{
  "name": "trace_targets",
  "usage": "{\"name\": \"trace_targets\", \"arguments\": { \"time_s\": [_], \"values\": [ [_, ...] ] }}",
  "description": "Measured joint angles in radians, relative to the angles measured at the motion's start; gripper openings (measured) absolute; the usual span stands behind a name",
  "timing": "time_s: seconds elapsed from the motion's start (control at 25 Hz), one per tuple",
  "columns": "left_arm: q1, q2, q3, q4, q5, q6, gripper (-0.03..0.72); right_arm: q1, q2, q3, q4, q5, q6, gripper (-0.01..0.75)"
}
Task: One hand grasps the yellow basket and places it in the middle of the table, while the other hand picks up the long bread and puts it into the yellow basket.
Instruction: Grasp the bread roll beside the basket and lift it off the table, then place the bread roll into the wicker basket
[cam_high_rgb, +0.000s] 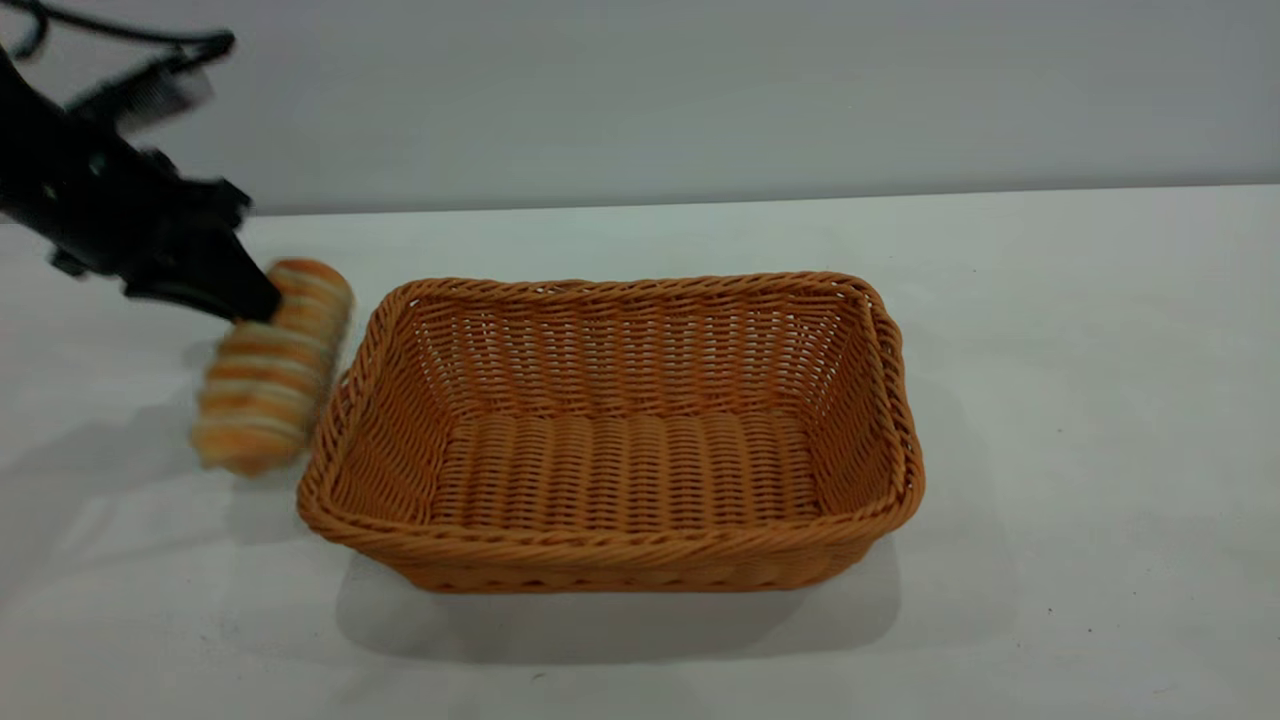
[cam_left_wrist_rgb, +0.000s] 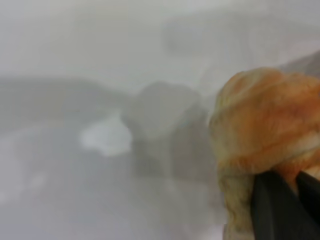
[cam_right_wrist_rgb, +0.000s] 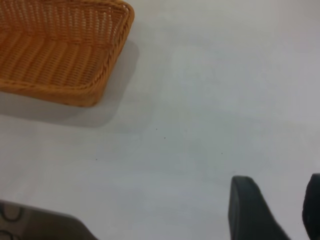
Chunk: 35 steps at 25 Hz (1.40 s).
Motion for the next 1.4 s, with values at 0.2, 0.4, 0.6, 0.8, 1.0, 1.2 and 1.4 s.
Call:
{"name": "trace_targets", "arguments": {
  "time_s": [0.2,0.4,0.6,0.8,1.0,1.2,1.4],
  "values": [
    [0.000,-0.126,-0.003,0.064,-0.017,-0.068,0.041,0.000,0.000,0.000,0.000,0.000,0.000,0.303],
    [-0.055,-0.170,-0.100,0.004,0.142,0.033,0.041,0.000,0.000,0.000,0.000,0.000,0.000,0.303],
    [-0.236,-0.170,-0.199,0.090,0.268,0.078,0.040,0.000,0.000,0.000,0.000,0.001,0.000,0.303],
    [-0.430,-0.151,-0.264,0.311,0.321,0.046,0.040,0.000,0.000,0.000,0.000,0.001,0.000,0.303],
    [-0.532,-0.062,-0.295,0.465,0.365,-0.018,0.040,0.000,0.000,0.000,0.000,0.001,0.001,0.302],
    [-0.573,0.044,-0.355,0.492,0.406,-0.032,0.040,0.000,0.000,0.000,0.000,0.001,0.001,0.302],
    [-0.591,0.108,-0.458,0.540,0.434,-0.035,0.040,0.000,0.000,0.000,0.000,0.001,0.001,0.302]
  ]
}}
